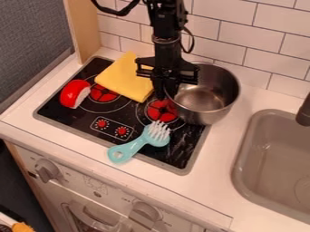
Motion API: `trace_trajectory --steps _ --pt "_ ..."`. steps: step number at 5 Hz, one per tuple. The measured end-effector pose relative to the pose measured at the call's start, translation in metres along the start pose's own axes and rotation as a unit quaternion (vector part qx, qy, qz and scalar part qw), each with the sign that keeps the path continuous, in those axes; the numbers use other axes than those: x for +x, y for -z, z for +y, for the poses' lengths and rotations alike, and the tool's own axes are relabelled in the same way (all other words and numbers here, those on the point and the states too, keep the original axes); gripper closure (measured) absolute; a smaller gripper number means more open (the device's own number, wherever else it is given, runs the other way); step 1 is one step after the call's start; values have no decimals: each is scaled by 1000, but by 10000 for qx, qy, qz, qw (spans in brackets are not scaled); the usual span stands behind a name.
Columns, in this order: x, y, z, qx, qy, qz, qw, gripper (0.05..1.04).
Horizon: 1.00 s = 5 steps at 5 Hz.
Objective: Put the pan from the right top going to right bottom.
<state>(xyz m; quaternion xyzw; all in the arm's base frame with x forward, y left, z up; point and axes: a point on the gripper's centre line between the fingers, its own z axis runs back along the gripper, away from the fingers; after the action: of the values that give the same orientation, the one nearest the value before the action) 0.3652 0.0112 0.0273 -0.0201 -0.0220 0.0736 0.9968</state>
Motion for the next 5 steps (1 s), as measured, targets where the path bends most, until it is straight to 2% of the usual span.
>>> trace_trajectory --steps 1,2,3,4,5 --pt "-10 -20 -1 -25 55 -205 9998 1003" --pt "-22 -64 3 28 123 -747 9971 1004" --pt "-45 -82 41 101 -546 -823 9951 1004" --pt "-69 -70 92 256 -1240 -476 9908 1004" --pt "-79 -41 121 428 -1583 83 9864 1004"
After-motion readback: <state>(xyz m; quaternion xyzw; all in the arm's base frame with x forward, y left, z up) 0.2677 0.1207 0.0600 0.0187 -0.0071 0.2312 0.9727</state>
